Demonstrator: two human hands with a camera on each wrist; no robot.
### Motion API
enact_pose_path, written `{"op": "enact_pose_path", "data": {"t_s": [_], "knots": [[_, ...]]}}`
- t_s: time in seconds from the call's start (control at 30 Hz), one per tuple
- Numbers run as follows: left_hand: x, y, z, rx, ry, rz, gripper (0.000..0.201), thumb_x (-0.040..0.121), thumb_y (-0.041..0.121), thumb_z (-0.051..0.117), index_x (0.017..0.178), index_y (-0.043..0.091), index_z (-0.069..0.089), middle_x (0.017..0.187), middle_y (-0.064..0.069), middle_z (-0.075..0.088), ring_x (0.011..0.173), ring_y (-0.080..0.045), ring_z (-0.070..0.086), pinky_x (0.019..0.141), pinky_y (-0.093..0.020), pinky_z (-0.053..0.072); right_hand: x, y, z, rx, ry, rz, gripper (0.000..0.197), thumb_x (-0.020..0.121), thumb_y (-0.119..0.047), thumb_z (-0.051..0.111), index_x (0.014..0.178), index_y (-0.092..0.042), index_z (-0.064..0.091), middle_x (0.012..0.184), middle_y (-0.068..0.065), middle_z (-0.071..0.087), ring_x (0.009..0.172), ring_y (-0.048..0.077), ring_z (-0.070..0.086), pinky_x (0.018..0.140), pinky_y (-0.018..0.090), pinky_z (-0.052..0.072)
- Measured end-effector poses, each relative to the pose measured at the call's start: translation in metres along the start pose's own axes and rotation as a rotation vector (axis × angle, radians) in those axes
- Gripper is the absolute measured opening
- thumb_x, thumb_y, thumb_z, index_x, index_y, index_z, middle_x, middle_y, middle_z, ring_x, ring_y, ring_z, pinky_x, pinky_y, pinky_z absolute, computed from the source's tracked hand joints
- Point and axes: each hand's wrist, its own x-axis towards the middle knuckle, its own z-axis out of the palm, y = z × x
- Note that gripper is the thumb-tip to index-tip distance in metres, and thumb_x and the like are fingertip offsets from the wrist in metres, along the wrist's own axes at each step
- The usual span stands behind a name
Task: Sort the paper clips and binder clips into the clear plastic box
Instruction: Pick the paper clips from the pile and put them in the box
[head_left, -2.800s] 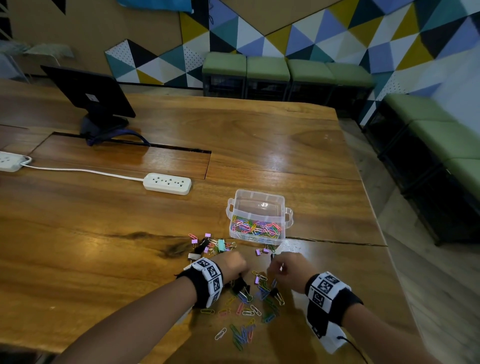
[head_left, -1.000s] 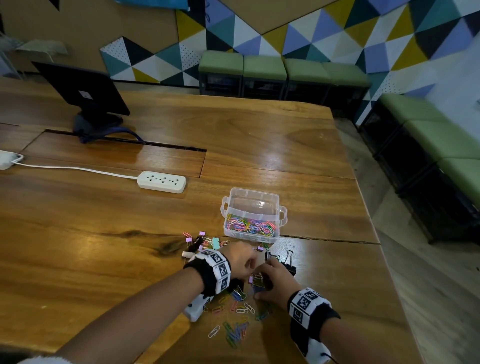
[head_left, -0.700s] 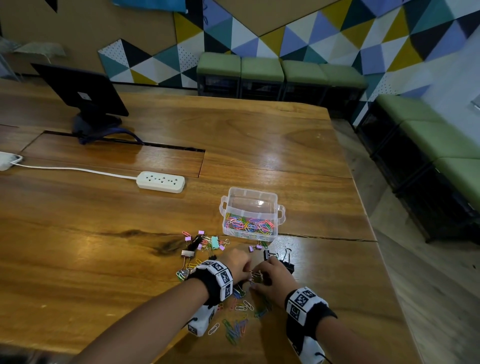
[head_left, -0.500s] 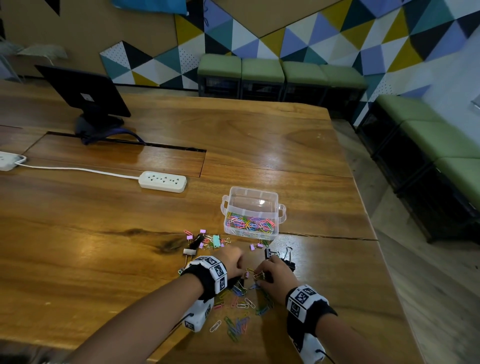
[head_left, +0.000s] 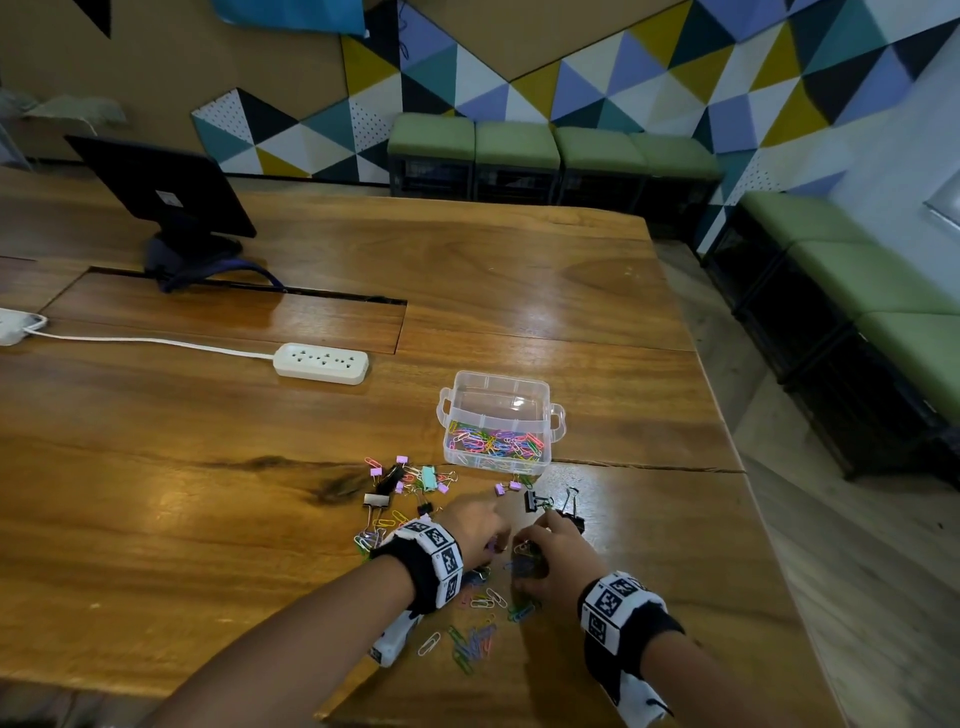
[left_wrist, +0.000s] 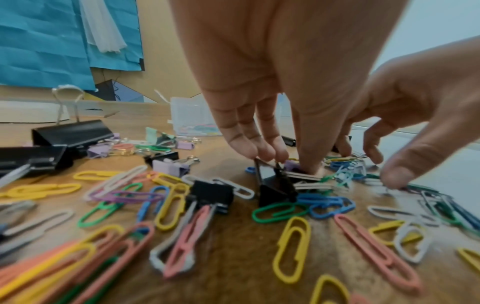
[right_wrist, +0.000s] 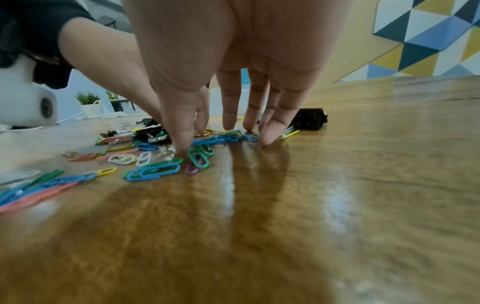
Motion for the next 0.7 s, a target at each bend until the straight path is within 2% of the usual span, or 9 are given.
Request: {"op": "enact_pose_path", "data": {"t_s": [0.1,0.3,0.37,0.43,0.53,0.63,0.7], "knots": [[-0.002,-0.010,0.000,-0.019,-0.012,-0.014,0.021,0.091,0.016,0.057,0.108,0.009,0.065,0.120,-0.012,0.054,0.115,-0.029,0.051,0.093,-0.037,0.043,-0.002,-0.002,0.002,-0.025,-0.021,0.002,0.056,0.075,-0.037,0.072,0.125,-0.024,0.050,0.126,-0.002,0.040,0.118,0.017,0.038,0.104,0.027,0.038],[-0.012,-0.026,0.000,-0.057,0.042,-0.118,0.026,0.090,0.031,0.056,0.105,0.012,0.063,0.117,-0.008,0.053,0.113,-0.025,0.050,0.091,-0.037,0.045,-0.005,-0.002,0.006,-0.017,-0.014,-0.057,0.032,0.085,-0.026,0.063,0.117,-0.022,0.061,0.122,0.000,0.046,0.115,0.017,0.044,0.101,0.025,0.041],[-0.017,-0.026,-0.001,-0.060,0.082,-0.072,0.029,0.088,0.035,0.056,0.109,0.015,0.060,0.117,-0.007,0.052,0.113,-0.023,0.048,0.092,-0.036,0.045,-0.005,-0.002,0.007,-0.018,-0.027,-0.061,0.029,0.086,-0.023,0.061,0.115,-0.020,0.063,0.120,0.001,0.049,0.114,0.017,0.047,0.099,0.024,0.042],[-0.026,-0.021,-0.002,-0.076,0.085,0.055,0.031,0.086,0.037,0.059,0.109,0.016,0.060,0.114,-0.006,0.052,0.108,-0.021,0.048,0.091,-0.036,0.045,-0.003,-0.001,0.005,-0.030,-0.050,-0.066,0.027,0.087,-0.022,0.061,0.113,-0.018,0.065,0.121,0.001,0.051,0.113,0.017,0.050,0.098,0.023,0.043],[-0.043,-0.013,0.001,-0.108,-0.081,0.180,0.032,0.082,0.031,0.068,0.107,0.014,0.058,0.112,-0.005,0.053,0.102,-0.021,0.051,0.086,-0.034,0.047,0.001,-0.002,0.001,-0.043,-0.093,-0.050,0.022,0.086,-0.021,0.061,0.107,-0.019,0.068,0.115,0.000,0.055,0.109,0.017,0.052,0.094,0.024,0.043],[-0.054,-0.015,0.014,-0.041,-0.256,0.121,0.045,0.076,0.029,0.075,0.111,0.014,0.051,0.120,-0.006,0.052,0.107,-0.022,0.052,0.088,-0.035,0.048,0.007,-0.005,-0.003,-0.065,-0.140,-0.015,0.021,0.082,-0.021,0.063,0.102,-0.017,0.068,0.098,-0.003,0.054,0.104,0.019,0.054,0.089,0.026,0.046],[-0.060,-0.019,0.023,-0.014,-0.300,0.041,0.064,0.073,0.030,0.078,0.124,0.013,0.043,0.131,-0.007,0.046,0.116,-0.026,0.050,0.097,-0.039,0.047,0.011,-0.006,-0.003,-0.081,-0.172,0.014,0.021,0.080,-0.020,0.065,0.099,-0.015,0.067,0.093,-0.005,0.050,0.099,0.019,0.054,0.085,0.026,0.048]]}}
